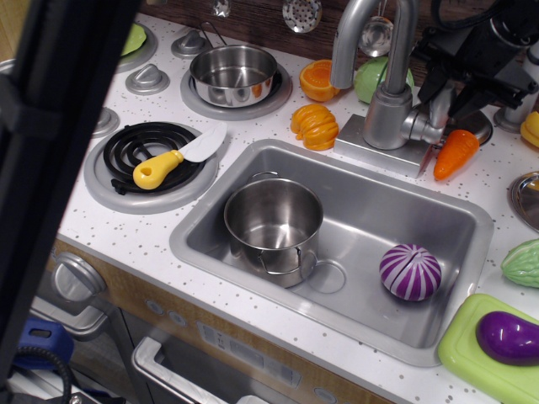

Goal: Turn lever vertical to front

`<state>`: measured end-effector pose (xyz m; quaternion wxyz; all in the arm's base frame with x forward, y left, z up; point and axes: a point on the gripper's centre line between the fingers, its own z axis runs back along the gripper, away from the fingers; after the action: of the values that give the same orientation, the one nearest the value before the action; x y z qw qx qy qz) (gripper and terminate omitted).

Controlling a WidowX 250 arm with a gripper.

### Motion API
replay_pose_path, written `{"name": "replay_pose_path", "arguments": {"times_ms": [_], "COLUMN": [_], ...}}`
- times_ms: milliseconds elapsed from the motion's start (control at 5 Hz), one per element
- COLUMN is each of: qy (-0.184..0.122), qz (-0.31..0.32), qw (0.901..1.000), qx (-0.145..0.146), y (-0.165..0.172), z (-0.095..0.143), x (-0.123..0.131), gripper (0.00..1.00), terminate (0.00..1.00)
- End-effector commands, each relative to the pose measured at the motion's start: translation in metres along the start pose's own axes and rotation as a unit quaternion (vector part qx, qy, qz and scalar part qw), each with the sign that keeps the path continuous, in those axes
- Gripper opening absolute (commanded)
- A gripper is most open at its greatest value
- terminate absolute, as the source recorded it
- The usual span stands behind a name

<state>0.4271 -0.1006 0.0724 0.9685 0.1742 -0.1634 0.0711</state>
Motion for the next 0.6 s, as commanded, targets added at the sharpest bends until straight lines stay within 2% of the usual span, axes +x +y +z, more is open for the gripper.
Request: {"name": "replay_pose_path", "arguments": {"times_ms": [0,200,400], "qy": [-0.004,0.006,0.024], "qz": [0.01,0.011,-0.001], "qw": [0.9992,0.999,0.9981], "qx": [-0.038,-0.042,-0.057], "y": [-0.006,-0.008,-0.007], "z": [0.028,0.026,0.018], "x": [-0.007,-0.012,-0.016], "gripper": [0.0,0.0,0.0], "terminate": [0.0,0.0,0.0]}}
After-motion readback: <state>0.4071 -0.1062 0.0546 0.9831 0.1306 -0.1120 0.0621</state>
